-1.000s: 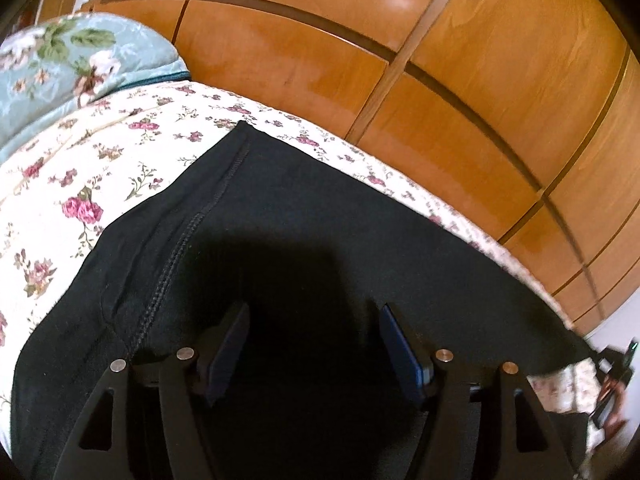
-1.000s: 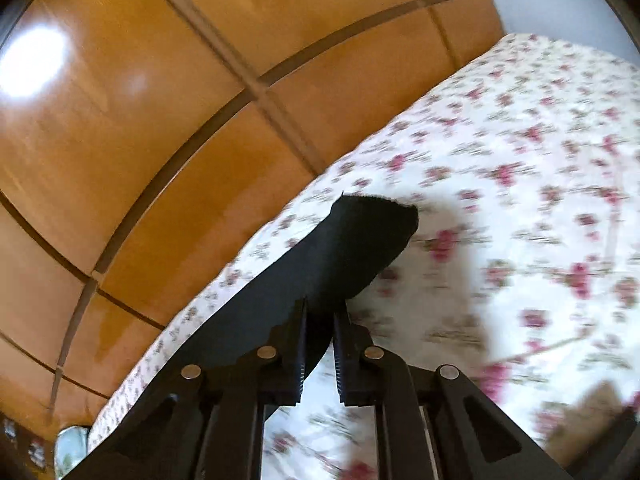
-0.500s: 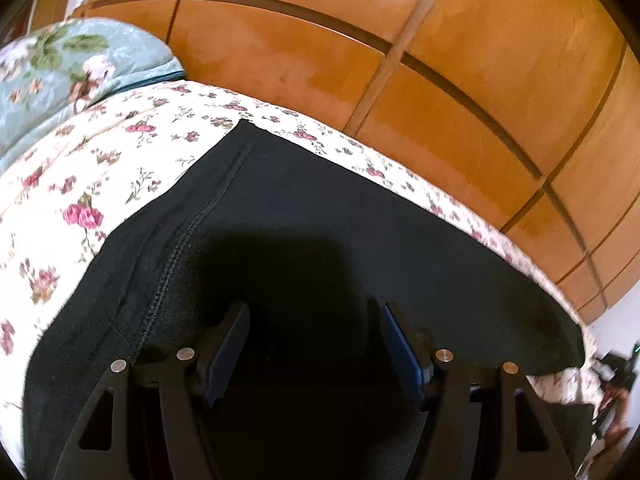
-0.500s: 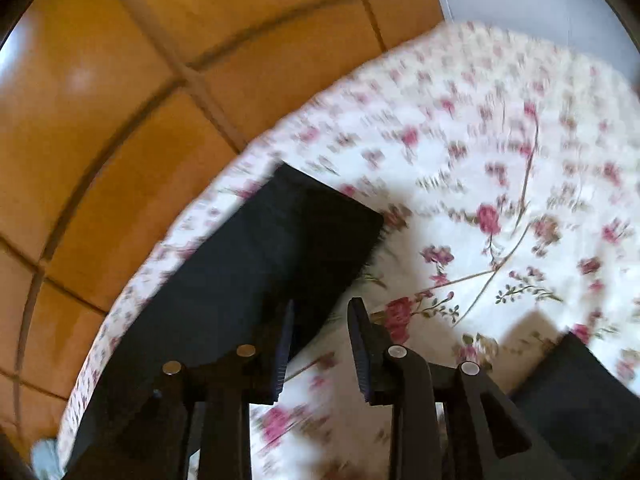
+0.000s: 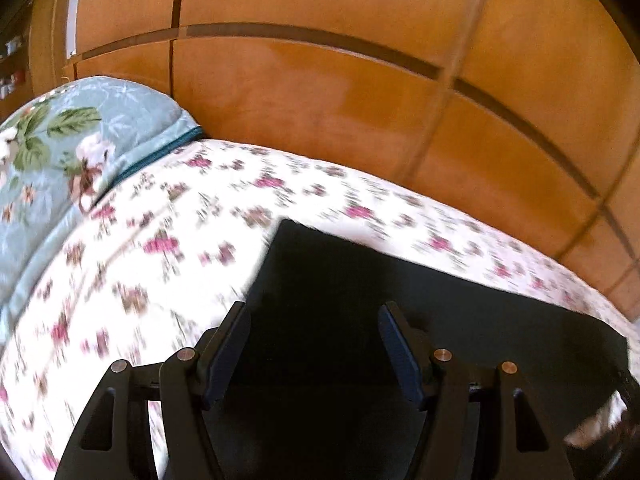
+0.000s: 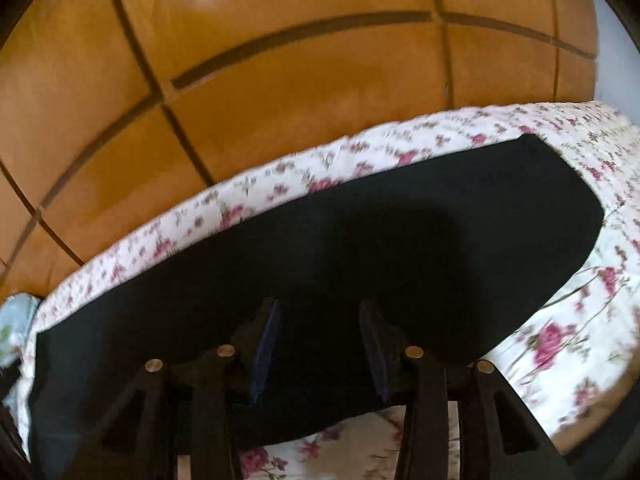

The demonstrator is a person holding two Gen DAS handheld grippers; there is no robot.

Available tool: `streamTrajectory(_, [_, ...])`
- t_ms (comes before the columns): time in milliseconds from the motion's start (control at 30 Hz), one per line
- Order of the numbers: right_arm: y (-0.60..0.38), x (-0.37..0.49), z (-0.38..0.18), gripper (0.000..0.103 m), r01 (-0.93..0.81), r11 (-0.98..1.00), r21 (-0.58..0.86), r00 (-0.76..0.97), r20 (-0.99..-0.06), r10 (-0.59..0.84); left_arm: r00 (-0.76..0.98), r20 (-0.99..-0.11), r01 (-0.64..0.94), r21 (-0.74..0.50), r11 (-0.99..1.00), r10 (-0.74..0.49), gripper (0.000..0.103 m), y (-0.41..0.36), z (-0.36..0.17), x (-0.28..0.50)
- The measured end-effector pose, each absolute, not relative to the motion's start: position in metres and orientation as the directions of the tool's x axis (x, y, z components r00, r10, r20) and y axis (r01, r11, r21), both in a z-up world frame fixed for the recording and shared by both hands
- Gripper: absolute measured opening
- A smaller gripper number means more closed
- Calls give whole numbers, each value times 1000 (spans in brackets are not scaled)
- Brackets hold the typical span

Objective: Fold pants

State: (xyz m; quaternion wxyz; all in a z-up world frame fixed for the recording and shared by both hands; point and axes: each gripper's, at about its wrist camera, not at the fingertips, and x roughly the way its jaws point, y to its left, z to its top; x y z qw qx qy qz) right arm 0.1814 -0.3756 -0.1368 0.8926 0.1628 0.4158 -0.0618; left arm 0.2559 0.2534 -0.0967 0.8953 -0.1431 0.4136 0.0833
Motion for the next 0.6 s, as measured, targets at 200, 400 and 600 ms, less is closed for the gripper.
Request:
streamTrajectory(200, [-368,178,-142,52,218,954,204,672,-741,4,621,-782,-319,-193,928,51,67,276,-114,295])
streamTrajectory(400, [-371,177,-144,53,217,949,229,684,-729,20,625,-780,-291,-200,936,28,66,283,-133,322])
streamTrajectory(600, [-368,178,-145,53,218,953,209,682,-731,4,636,-771,-241,-147,959,41,23,269,-136,326])
